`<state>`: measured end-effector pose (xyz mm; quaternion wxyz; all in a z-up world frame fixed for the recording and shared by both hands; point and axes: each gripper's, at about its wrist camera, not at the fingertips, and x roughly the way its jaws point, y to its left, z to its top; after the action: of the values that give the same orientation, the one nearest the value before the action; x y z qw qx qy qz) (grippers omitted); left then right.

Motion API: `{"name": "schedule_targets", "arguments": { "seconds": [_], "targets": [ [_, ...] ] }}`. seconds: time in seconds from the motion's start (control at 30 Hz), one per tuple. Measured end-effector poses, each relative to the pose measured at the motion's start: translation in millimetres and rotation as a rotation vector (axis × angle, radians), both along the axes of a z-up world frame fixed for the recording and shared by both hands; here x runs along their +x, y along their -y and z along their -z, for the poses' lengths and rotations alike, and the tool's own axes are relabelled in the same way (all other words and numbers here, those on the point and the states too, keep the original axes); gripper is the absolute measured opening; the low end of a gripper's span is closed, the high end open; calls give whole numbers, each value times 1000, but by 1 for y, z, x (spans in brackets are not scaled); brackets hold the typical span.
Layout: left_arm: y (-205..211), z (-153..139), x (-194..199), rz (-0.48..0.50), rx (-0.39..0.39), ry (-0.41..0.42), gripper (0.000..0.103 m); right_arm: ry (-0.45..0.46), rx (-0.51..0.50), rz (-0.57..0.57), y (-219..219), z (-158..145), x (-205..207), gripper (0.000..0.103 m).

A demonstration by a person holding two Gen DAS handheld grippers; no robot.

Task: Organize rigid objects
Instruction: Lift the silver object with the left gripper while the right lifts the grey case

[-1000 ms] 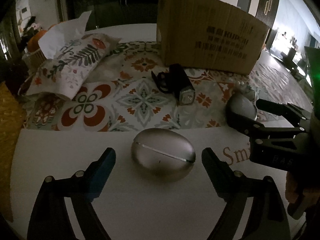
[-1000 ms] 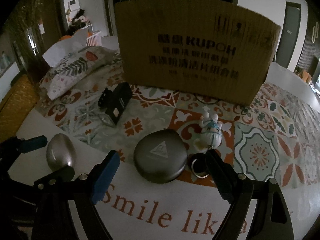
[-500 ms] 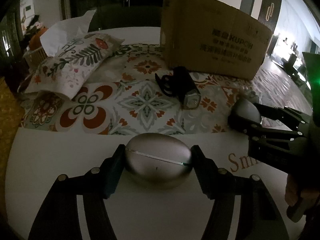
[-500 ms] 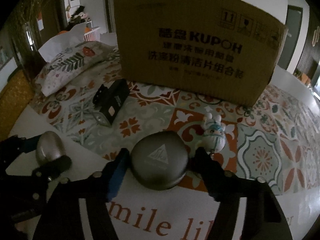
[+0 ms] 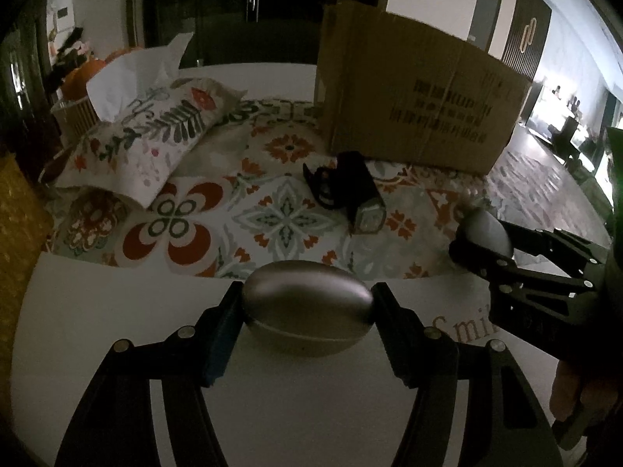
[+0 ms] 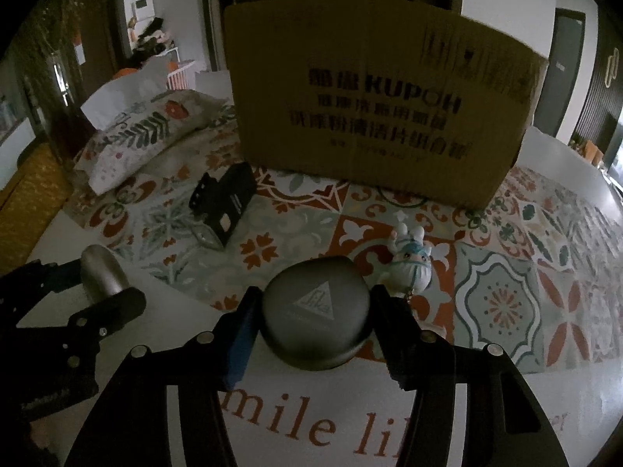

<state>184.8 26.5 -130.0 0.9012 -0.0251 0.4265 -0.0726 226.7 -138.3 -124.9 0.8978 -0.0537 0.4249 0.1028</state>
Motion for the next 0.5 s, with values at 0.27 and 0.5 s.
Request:
{"name": "schedule_targets", "arguments": {
  "seconds": [0.27,0.5],
  "targets": [
    [3,-18,-2,6,-16,40,64,47,15,1,3,-21,-8,57],
    [10,-40,1,21,-14,89,64,85,38,13,8,-38,-11,57]
  ]
}}
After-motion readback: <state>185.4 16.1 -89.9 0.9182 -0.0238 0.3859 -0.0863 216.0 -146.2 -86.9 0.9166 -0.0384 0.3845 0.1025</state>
